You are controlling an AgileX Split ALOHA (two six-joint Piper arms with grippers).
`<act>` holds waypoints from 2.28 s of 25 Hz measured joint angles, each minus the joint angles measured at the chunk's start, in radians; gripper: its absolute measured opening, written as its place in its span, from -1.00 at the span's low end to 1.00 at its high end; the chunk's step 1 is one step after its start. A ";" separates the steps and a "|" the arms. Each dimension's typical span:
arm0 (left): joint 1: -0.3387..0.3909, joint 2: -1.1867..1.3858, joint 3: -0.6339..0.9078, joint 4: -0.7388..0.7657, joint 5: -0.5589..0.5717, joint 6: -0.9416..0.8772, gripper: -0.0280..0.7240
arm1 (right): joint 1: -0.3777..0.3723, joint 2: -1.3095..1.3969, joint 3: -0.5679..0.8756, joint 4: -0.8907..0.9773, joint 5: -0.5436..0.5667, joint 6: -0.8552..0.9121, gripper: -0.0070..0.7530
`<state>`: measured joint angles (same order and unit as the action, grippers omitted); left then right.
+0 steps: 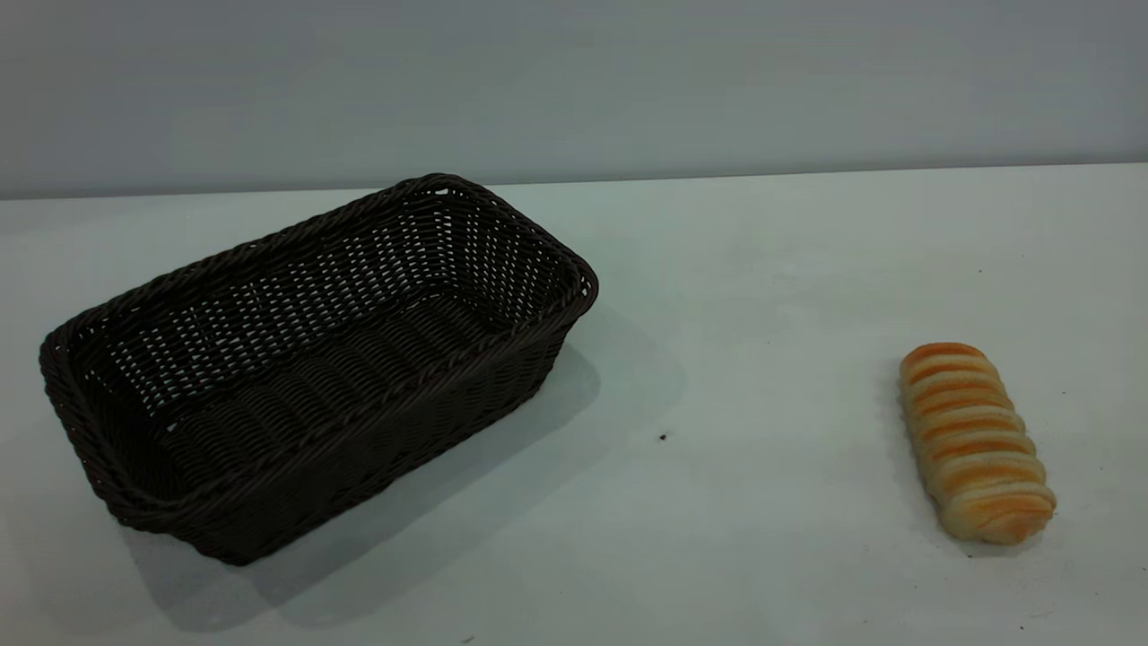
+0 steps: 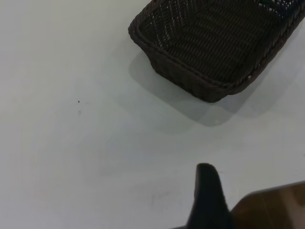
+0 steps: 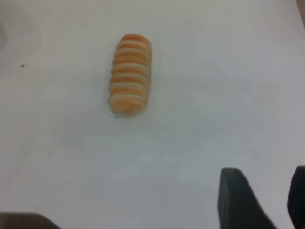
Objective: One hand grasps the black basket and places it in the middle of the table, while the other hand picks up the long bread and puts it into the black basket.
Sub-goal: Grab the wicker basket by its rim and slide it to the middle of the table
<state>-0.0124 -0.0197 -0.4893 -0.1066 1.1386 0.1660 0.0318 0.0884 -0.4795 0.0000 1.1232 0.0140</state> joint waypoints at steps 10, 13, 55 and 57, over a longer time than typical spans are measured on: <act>-0.017 0.000 0.000 -0.086 0.000 -0.001 0.59 | 0.045 0.000 0.000 0.011 0.000 -0.002 -0.34; -0.017 0.000 0.000 -0.087 0.000 -0.001 0.59 | 0.075 0.000 0.000 0.031 0.000 -0.002 -0.34; -0.017 1.399 -0.028 -0.030 -0.752 -0.449 0.19 | 0.169 0.536 -0.017 0.046 -0.443 -0.014 0.09; -0.017 1.472 -0.058 -0.049 -0.778 -0.452 0.19 | 0.169 0.536 -0.017 0.047 -0.443 -0.014 0.09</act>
<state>-0.0295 1.4528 -0.5471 -0.1552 0.3610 -0.2856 0.2008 0.6239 -0.4962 0.0467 0.6801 0.0000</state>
